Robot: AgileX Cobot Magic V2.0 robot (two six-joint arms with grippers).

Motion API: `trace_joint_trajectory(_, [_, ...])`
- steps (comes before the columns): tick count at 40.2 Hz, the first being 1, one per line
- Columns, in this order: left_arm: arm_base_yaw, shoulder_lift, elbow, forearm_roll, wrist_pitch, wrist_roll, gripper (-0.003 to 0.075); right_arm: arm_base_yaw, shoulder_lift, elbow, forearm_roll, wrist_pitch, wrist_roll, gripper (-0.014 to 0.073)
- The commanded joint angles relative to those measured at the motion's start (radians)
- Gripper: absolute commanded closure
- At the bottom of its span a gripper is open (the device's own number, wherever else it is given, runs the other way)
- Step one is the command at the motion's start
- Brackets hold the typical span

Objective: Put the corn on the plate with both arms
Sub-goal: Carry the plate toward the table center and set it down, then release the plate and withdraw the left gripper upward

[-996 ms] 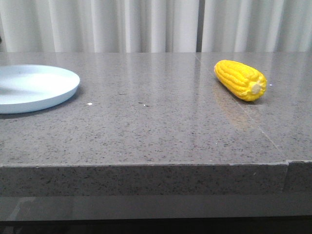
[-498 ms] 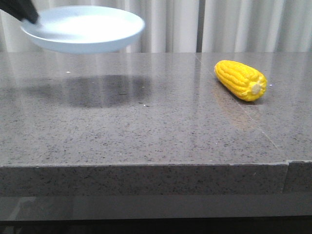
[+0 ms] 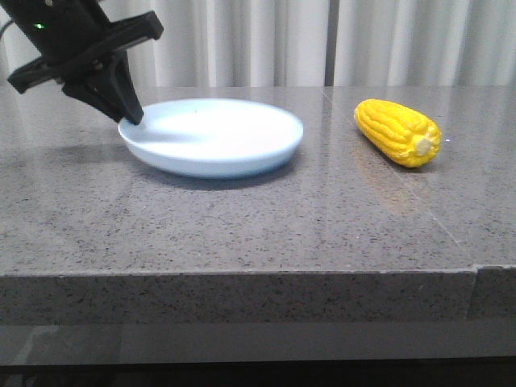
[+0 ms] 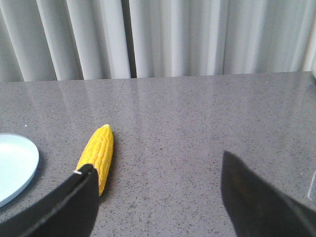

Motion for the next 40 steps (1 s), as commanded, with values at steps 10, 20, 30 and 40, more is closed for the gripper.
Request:
trace_joint_trajectory(10, [0.012,-0.188,-0.04,0.144,-0.027,0.024,0.0421,-0.006,0.015,-0.032,0.005,-0.073,-0.004,0.0044])
trace_joint_trajectory(20, [0.099,-0.45,0.112,0.374,-0.068,-0.109,0.0722,-0.006,0.015,-0.032,0.005,-0.073,-0.004,0.0044])
trace_joint_trajectory(30, [0.131,-0.734,0.428,0.382,-0.336,-0.109,0.074,-0.006,0.015,-0.032,0.005,-0.073,-0.004,0.0044])
trace_joint_trajectory(40, [0.075,-1.09,0.783,0.384,-0.608,-0.097,0.0741,-0.006,0.015,-0.032,0.005,-0.073,-0.004,0.0044])
